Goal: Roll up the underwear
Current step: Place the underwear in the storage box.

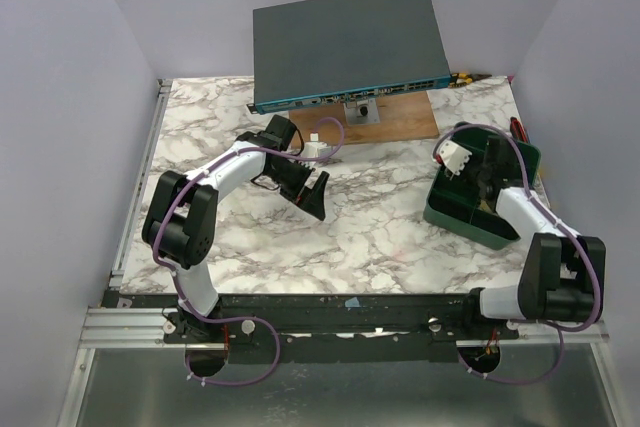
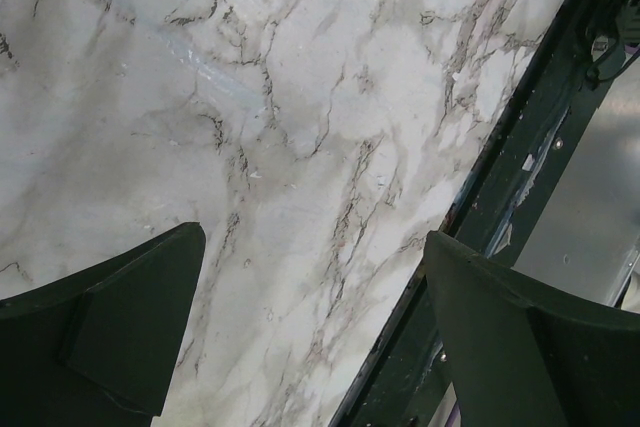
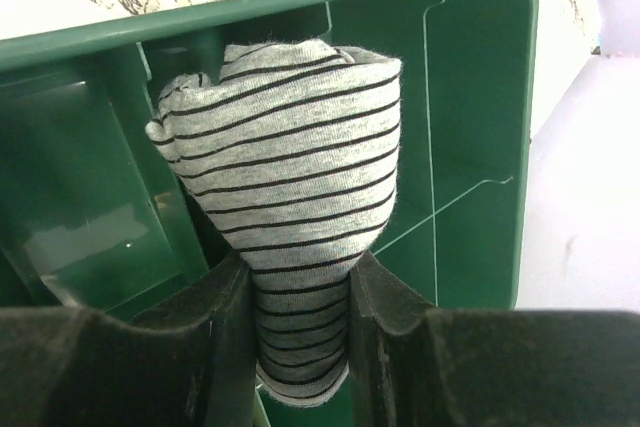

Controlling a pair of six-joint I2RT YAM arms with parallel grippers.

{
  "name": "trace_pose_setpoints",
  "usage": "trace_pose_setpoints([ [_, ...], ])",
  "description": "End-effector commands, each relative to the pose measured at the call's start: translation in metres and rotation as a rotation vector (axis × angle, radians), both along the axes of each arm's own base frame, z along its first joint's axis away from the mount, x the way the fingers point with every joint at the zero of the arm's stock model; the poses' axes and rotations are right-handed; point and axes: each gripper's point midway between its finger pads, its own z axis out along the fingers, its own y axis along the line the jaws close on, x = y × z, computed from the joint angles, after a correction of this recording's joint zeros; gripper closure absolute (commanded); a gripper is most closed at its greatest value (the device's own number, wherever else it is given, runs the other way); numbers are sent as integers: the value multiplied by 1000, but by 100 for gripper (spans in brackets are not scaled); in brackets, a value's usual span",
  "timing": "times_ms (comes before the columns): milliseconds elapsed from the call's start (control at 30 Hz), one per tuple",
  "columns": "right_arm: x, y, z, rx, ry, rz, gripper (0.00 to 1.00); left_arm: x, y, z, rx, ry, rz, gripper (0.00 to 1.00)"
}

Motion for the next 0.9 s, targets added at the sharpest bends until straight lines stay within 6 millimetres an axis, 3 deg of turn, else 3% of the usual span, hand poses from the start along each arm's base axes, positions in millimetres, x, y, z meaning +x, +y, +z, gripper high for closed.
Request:
trace_pose_setpoints([
  [0,6,5,-3,-12,17,93,99,1,-3,11,-40,-15,-17,1],
  [267,3,16,-25,38,149,159,99,2,-3,9,-34,-7,-15,1],
  [633,-7,9,-56,83,366,189,96,2,-2,11,-28,-10,-30,1],
  [867,-21,8,-86,92,482,196,94,4,-3,23,-43,-49,-68,1],
])
